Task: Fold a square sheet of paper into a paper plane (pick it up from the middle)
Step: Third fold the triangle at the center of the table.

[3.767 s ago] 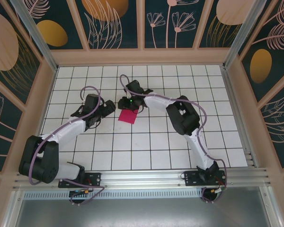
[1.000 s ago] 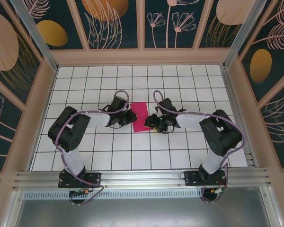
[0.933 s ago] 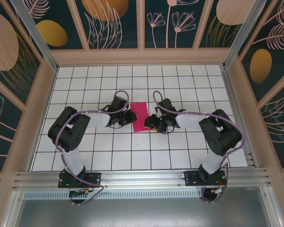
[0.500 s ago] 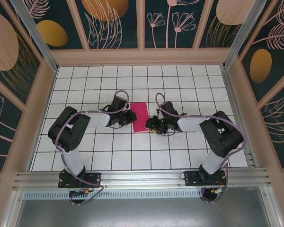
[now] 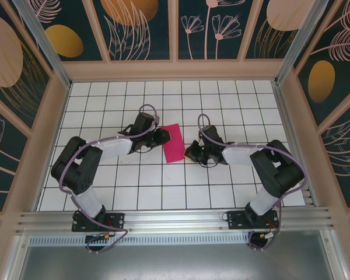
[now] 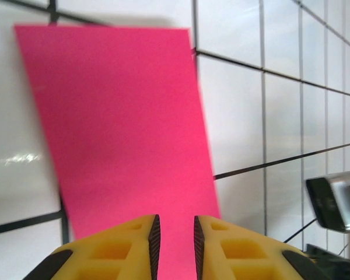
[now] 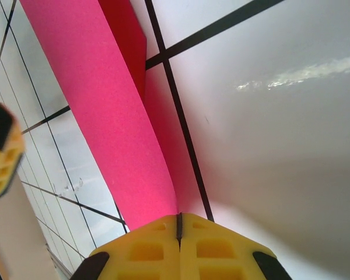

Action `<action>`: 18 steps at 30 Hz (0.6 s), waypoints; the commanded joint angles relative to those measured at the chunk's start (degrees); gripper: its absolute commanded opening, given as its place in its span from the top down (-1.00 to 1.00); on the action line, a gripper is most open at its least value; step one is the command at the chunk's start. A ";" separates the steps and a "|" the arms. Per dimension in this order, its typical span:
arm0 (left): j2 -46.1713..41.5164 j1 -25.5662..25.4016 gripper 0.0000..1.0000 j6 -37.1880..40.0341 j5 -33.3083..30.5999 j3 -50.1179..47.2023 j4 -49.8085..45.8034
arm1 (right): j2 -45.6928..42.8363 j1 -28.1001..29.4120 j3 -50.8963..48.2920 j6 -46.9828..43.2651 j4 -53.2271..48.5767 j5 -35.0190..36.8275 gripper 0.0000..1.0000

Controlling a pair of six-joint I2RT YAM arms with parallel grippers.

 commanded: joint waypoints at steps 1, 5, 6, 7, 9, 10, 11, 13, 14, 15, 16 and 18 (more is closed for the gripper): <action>0.99 0.09 0.49 2.25 1.10 1.86 0.75 | -1.94 -0.33 0.09 -0.60 -3.47 0.07 1.00; 4.35 0.12 0.54 2.51 0.69 2.43 0.00 | -3.04 -0.31 -0.35 -1.31 -6.07 -0.55 1.00; 4.83 0.13 0.55 2.68 0.27 2.57 -0.35 | -3.30 -0.38 -0.48 -1.25 -6.10 -0.81 1.00; 5.29 0.10 0.56 2.94 0.31 2.42 -0.37 | -3.53 -0.31 -0.61 -1.23 -5.87 -0.99 1.00; 6.12 0.10 0.57 3.28 0.38 2.42 -0.41 | -3.53 -0.32 -0.21 -1.05 -5.71 -1.22 1.00; 6.62 0.09 0.57 3.44 0.66 2.50 -0.36 | -3.31 -0.25 0.14 -0.93 -5.30 -1.56 1.00; 7.05 0.09 0.57 3.56 0.68 2.64 -0.44 | -3.14 -0.25 0.40 -0.80 -4.98 -1.76 1.00; 7.73 0.06 0.58 3.99 0.33 2.86 -0.97 | -2.40 -0.11 1.36 -0.70 -4.46 -2.29 1.00; 8.07 0.14 0.58 4.18 0.29 2.87 -1.26 | -2.00 0.03 1.90 -0.70 -4.26 -2.55 1.00; 8.38 0.08 0.58 4.34 0.21 2.83 -1.54 | -1.66 0.16 2.35 -0.64 -4.06 -2.65 1.00; 8.68 0.16 0.59 4.58 0.16 2.87 -1.66 | -1.38 0.25 2.67 -0.53 -3.64 -2.75 1.00; 9.29 0.10 0.60 5.05 -0.02 2.88 -2.50 | -0.84 0.41 3.53 -0.29 -2.92 -3.07 1.00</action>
